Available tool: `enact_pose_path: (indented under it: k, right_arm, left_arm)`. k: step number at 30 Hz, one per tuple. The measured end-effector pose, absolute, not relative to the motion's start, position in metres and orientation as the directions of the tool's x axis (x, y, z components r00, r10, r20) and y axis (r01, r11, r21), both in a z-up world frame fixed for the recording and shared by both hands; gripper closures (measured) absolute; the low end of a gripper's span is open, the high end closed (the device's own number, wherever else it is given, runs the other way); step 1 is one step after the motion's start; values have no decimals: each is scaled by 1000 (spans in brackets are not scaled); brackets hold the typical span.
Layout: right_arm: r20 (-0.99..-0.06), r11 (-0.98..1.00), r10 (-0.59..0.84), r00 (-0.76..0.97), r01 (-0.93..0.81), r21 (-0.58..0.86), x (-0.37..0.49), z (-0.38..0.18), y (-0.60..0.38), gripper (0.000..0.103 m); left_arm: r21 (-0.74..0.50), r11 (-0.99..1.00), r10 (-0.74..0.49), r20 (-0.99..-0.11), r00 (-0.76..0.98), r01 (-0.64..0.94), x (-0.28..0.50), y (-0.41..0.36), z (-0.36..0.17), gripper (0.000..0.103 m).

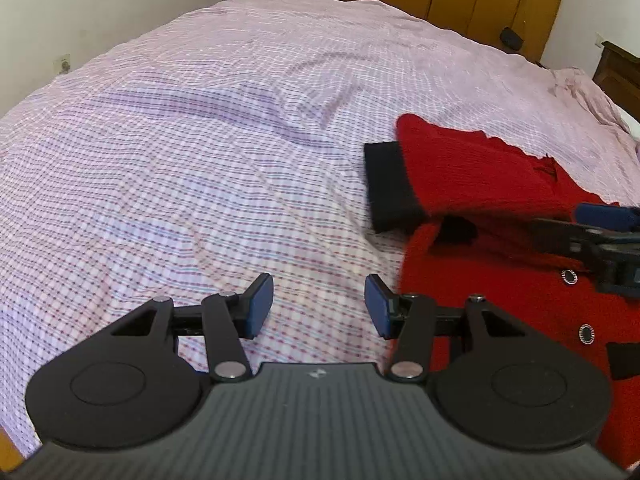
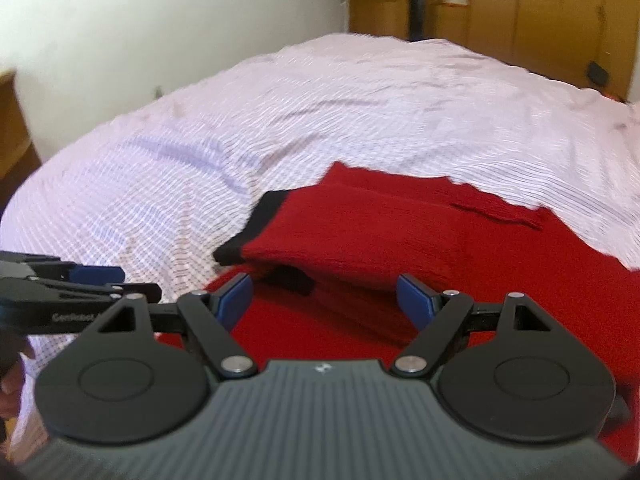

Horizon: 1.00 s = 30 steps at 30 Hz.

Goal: Fold small clothes
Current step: 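Withdraw the open left tool from the folded cardigan, then move the right tool to the black cuff and grasp it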

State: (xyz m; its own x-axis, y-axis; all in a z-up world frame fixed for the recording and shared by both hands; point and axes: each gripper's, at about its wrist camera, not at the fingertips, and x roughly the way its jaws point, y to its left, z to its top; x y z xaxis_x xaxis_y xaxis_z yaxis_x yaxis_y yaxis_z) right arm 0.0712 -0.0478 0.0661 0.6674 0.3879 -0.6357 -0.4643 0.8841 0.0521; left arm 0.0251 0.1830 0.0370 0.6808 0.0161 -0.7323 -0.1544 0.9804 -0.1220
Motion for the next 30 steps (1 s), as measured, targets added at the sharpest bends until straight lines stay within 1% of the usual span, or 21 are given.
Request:
enact_pose_path:
  k: [7, 10, 13, 15, 18, 19, 20, 21, 22, 24, 25, 30]
  right_arm:
    - [-676, 836, 416, 608, -548, 21, 91, 58, 6, 22]
    - [-707, 816, 415, 573, -577, 11, 100, 47, 27, 22]
    - [-732, 816, 358, 579, -575, -56, 110, 34, 44, 22]
    - [-734, 808, 325, 596, -579, -112, 113, 26, 52, 20]
    - [-737, 795, 276, 617, -578, -186, 115, 17, 58, 21]
    - [-730, 799, 271, 628, -570, -193, 115, 17, 59, 30]
    - [-719, 812, 256, 647, -547, -203, 116, 17, 58, 44]
    - [-708, 824, 244, 663, -526, -209, 118, 18, 55, 51]
    - [-699, 834, 239, 674, -511, -207, 119, 21, 52, 66]
    - [-685, 855, 275, 675, -498, -147, 121, 29, 41, 80]
    - [-672, 863, 298, 677, -492, -112, 121, 35, 33, 90]
    - [-559, 902, 329, 761, -428, -51, 108, 72, -6, 91]
  left_arm:
    - [-155, 971, 12, -726, 688, -181, 21, 199, 34, 46]
    - [-170, 967, 9, -719, 695, -189, 21, 204, 34, 46]
    - [-181, 964, 8, -711, 703, -194, 18, 210, 35, 46]
    - [-192, 962, 3, -701, 713, -192, 16, 212, 36, 46]
    - [-211, 959, -11, -692, 722, -188, 16, 216, 38, 46]
    - [-212, 960, -12, -690, 724, -186, 17, 216, 40, 46]
    - [-209, 960, -10, -688, 726, -184, 17, 215, 40, 46]
    - [-204, 962, -7, -687, 727, -184, 18, 214, 41, 46]
    - [-200, 963, -5, -687, 726, -183, 18, 213, 42, 46]
    - [-200, 963, -8, -687, 727, -178, 18, 210, 44, 46]
    - [-201, 964, -12, -688, 725, -175, 19, 208, 44, 46]
    - [-200, 970, -37, -685, 727, -140, 21, 192, 50, 46]
